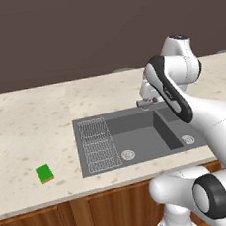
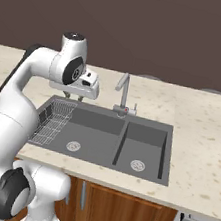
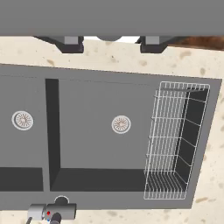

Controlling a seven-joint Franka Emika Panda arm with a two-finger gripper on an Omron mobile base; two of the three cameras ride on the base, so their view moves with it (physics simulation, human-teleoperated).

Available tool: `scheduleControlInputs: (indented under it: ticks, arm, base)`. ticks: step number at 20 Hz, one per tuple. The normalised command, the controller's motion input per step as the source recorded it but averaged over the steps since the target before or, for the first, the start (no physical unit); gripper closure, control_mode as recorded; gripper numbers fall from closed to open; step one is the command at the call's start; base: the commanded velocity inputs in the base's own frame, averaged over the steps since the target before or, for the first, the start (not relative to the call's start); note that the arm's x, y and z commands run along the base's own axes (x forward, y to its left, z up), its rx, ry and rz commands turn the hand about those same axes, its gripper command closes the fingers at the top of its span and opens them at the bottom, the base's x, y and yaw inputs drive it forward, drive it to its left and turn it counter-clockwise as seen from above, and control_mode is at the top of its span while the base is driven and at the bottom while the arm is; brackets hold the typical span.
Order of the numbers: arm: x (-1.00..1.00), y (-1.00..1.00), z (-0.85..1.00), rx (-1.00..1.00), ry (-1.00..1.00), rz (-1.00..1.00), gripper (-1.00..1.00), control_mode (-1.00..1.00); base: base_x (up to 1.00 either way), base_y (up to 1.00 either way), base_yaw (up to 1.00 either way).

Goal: Soak the sponge with water for a few seconds and then drop it inside the sink.

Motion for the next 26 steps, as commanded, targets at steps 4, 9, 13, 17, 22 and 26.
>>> scheduleControlInputs:
  ticks: [4, 9, 13, 17, 22, 26]
  arm:
    - [-0.09, 0.0, 0.0, 0.0, 0.0, 0.0, -1.0, -1.0]
    - [-0.2, 0.0, 0.0, 0.0, 0.0, 0.0, -1.0, -1.0]
    - [-0.23, 0.0, 0.0, 0.0, 0.0, 0.0, -1.0, -1.0]
    - [-0.21, 0.0, 0.0, 0.0, 0.0, 0.0, -1.0, -1.0]
    - [-0.19, 0.0, 0.0, 0.0, 0.0, 0.0, -1.0, -1.0]
    - [-0.2, 0.0, 0.0, 0.0, -0.03, 0.0, -1.0, -1.0]
  base:
    - [0.0, 0.0, 0.0]
    - [0.0, 0.0, 0.0]
    - [0.0, 0.0, 0.0]
    - [0.0, 0.0, 0.0]
    - [0.0, 0.0, 0.0]
    - [0.0, 0.0, 0.0]
